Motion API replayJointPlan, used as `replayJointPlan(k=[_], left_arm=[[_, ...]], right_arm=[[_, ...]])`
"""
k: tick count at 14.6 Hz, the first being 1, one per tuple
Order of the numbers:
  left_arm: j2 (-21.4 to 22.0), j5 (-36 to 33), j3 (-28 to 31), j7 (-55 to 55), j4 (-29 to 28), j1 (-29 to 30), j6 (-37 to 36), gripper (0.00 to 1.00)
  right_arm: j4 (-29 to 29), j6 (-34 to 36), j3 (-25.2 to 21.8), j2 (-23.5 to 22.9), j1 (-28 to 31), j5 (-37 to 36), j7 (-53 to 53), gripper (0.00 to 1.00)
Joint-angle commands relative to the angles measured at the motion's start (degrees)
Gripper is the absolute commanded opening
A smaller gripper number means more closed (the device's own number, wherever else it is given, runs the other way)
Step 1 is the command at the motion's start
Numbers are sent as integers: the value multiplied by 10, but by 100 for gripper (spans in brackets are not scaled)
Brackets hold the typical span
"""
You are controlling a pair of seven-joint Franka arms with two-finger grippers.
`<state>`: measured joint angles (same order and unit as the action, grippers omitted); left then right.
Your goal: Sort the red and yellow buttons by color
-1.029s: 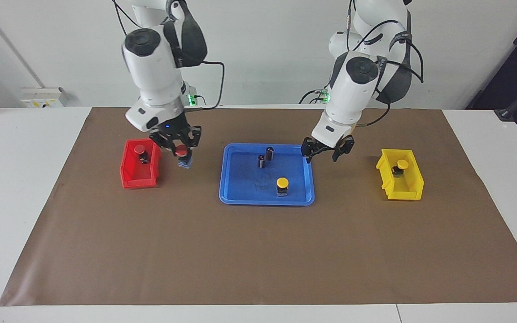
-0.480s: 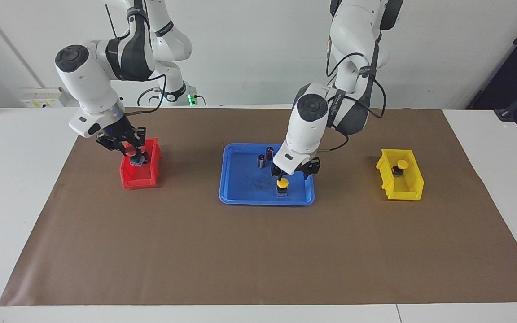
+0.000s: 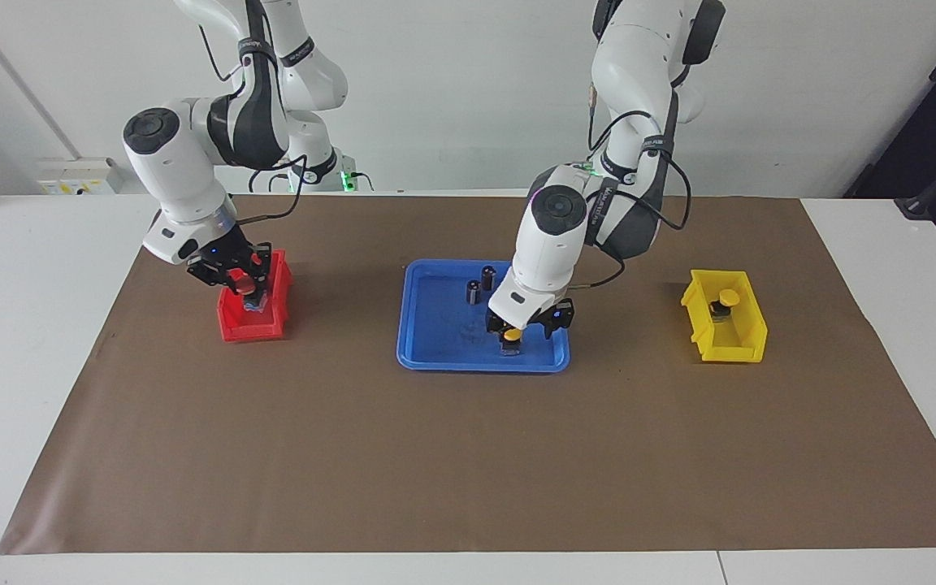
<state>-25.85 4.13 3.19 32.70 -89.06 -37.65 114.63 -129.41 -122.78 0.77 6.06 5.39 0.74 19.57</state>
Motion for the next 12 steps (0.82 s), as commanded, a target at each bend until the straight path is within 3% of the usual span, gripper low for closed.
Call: replayJointPlan(k=[1, 5, 7, 8, 10, 12], left_arm=[[1, 8, 8, 23, -20, -15, 24, 88], [0, 8, 8, 25, -30, -18, 35, 86], [1, 8, 8, 41, -35, -18, 34, 75], [1, 8, 8, 44, -35, -19, 32, 57], [1, 15, 8, 49, -37, -17, 36, 4], [1, 25, 8, 48, -37, -15, 37, 2]], right_arm=[[-37, -33, 7, 14, 9, 5, 18, 11], [-46, -49, 7, 9, 9, 5, 18, 11], [-68, -79, 7, 11, 9, 5, 18, 11], [-73, -83, 8, 10, 11, 5, 19, 11], [-77, -91, 8, 3, 9, 5, 16, 11], [-80, -98, 8, 1, 6, 5, 13, 11]])
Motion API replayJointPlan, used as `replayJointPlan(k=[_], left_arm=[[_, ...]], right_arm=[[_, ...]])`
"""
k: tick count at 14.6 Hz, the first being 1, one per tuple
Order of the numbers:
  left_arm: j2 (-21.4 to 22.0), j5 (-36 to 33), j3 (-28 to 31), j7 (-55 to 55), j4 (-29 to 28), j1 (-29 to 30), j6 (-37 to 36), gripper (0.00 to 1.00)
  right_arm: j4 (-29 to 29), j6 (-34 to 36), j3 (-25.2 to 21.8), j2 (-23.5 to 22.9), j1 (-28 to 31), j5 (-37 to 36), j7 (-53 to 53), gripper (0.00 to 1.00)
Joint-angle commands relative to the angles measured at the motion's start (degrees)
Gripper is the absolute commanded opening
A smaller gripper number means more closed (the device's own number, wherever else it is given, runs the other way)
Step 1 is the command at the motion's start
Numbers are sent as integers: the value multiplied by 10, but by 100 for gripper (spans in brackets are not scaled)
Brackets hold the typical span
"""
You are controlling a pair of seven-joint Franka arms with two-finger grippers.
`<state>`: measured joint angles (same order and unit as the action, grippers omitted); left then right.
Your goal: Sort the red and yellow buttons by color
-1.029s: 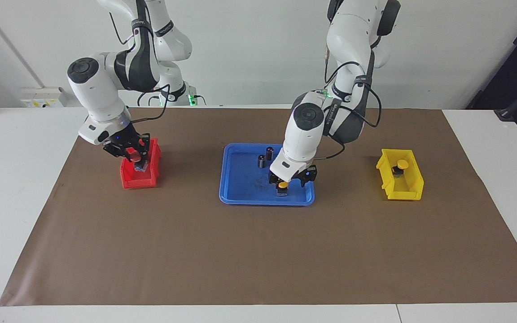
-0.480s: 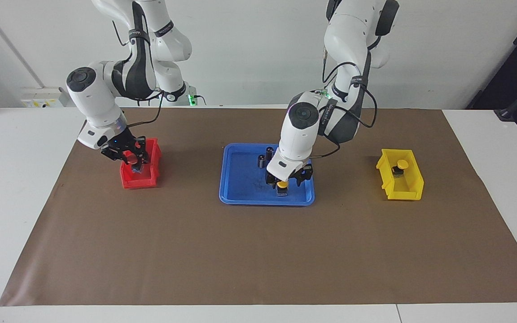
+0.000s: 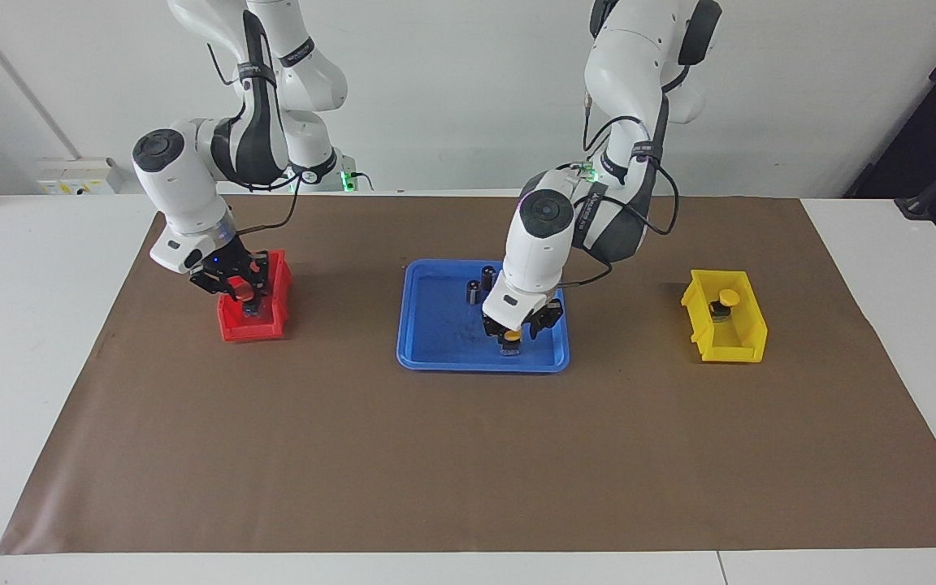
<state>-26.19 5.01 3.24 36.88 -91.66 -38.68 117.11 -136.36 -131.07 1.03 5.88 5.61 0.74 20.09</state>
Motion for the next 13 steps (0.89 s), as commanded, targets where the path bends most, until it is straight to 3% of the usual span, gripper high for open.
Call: replayJointPlan(k=[1, 5, 8, 13], left_arm=[[4, 17, 7, 7, -9, -4, 8, 2], [6, 40, 9, 9, 33, -4, -53, 2], [31, 38, 14, 6, 36, 0, -111, 2], [101, -13, 41, -49, 38, 52, -186, 2]], right_arm=[[-13, -16, 5, 4, 4, 5, 8, 11], [-26, -32, 5, 6, 6, 5, 10, 12], [-39, -46, 5, 5, 9, 5, 12, 15], [-37, -43, 5, 3, 9, 5, 11, 57]])
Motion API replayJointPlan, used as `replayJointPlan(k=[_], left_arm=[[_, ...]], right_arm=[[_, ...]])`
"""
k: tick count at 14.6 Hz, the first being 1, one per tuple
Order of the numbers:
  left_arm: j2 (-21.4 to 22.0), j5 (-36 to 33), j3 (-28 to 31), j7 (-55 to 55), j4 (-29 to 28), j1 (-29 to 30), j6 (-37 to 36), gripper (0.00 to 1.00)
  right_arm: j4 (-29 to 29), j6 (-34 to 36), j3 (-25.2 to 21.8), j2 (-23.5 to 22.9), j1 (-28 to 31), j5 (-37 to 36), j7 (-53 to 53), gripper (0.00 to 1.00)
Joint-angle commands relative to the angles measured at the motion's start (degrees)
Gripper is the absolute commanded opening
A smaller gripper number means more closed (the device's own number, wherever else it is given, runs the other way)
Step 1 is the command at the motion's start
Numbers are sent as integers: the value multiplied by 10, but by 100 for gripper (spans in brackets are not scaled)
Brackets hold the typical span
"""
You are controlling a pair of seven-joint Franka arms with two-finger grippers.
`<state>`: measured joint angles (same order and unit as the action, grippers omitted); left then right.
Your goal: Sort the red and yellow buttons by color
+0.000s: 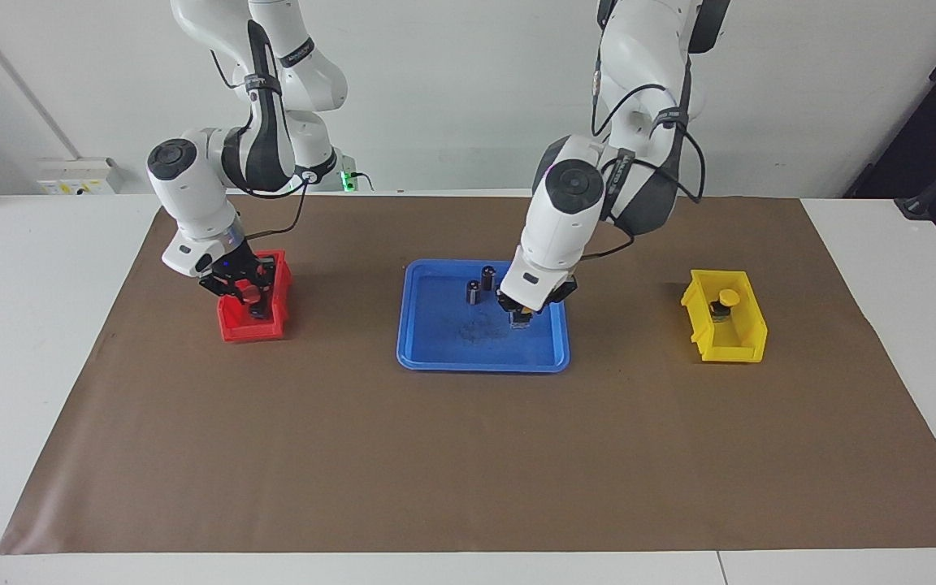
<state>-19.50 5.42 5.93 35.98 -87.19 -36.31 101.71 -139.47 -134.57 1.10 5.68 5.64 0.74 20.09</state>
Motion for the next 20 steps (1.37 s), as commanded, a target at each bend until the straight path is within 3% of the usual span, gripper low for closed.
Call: replayJointPlan(k=[1, 6, 9, 14, 15, 17, 20], left_arm=[[45, -18, 19, -84, -9, 56, -54, 1], [56, -67, 25, -276, -10, 191, -59, 2], [55, -67, 25, -372, -27, 279, 0, 2], [75, -68, 25, -397, -107, 308, 84, 2], [82, -67, 25, -397, -125, 307, 97, 1], [92, -68, 25, -397, -152, 305, 112, 1], [107, -68, 25, -400, -180, 298, 113, 2]], right_arm=[[-4, -8, 4, 4, 9, 5, 11, 65], [26, 25, 4, -2, 11, 5, 12, 65], [83, 95, 4, -2, 9, 5, 7, 65], [228, 283, 10, 13, -1, 4, -64, 66], [262, 321, 10, 13, -5, 4, -82, 72], [334, 391, 10, 7, -5, 4, -113, 100], [417, 462, 9, -4, 0, 3, -130, 100]])
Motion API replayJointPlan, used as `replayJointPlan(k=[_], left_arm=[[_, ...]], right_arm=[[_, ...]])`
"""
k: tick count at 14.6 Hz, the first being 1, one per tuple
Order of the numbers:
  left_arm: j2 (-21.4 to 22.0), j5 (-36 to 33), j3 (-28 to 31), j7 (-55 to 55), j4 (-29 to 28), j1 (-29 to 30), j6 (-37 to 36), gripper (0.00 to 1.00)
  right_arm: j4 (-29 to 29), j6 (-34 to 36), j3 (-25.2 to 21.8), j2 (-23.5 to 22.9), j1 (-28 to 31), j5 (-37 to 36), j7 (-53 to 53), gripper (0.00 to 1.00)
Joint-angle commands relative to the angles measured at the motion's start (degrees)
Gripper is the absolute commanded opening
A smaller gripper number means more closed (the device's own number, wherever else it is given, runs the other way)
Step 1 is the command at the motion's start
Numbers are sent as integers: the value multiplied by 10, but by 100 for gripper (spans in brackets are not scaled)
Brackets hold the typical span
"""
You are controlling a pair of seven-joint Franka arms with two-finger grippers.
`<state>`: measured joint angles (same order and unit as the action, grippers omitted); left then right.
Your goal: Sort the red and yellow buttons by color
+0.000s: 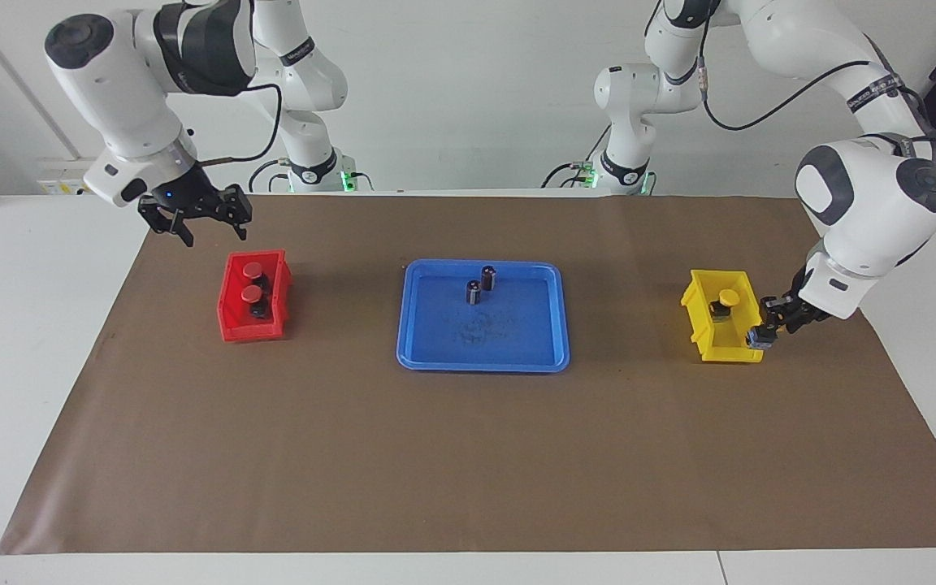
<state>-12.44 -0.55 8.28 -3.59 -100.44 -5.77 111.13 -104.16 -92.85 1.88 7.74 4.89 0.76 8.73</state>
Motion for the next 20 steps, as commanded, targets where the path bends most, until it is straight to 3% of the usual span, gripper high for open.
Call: replayJointPlan(k=[1, 3, 7, 10, 18, 19, 20], left_arm=[[42, -9, 2, -5, -61, -8, 21, 1], [50, -9, 2, -5, -79, -8, 30, 2], [63, -9, 2, -5, -116, -7, 65, 2], [49, -9, 2, -4, -120, -8, 87, 2], [29, -9, 2, -4, -150, -8, 142, 2], [29, -9, 2, -5, -151, -7, 145, 2], [29, -9, 2, -5, -148, -7, 143, 10]], right_arm=[[103, 68, 1, -43, 8, -4, -20, 100], [139, 86, 0, -61, 12, -13, -26, 100], [138, 95, -10, -63, 8, -22, -26, 100], [135, 92, -38, -64, -11, -23, -26, 100], [132, 91, -33, -59, -15, -22, -26, 100], [131, 90, -33, -58, -14, -22, -26, 100], [131, 88, -33, -58, -14, -20, -26, 100]])
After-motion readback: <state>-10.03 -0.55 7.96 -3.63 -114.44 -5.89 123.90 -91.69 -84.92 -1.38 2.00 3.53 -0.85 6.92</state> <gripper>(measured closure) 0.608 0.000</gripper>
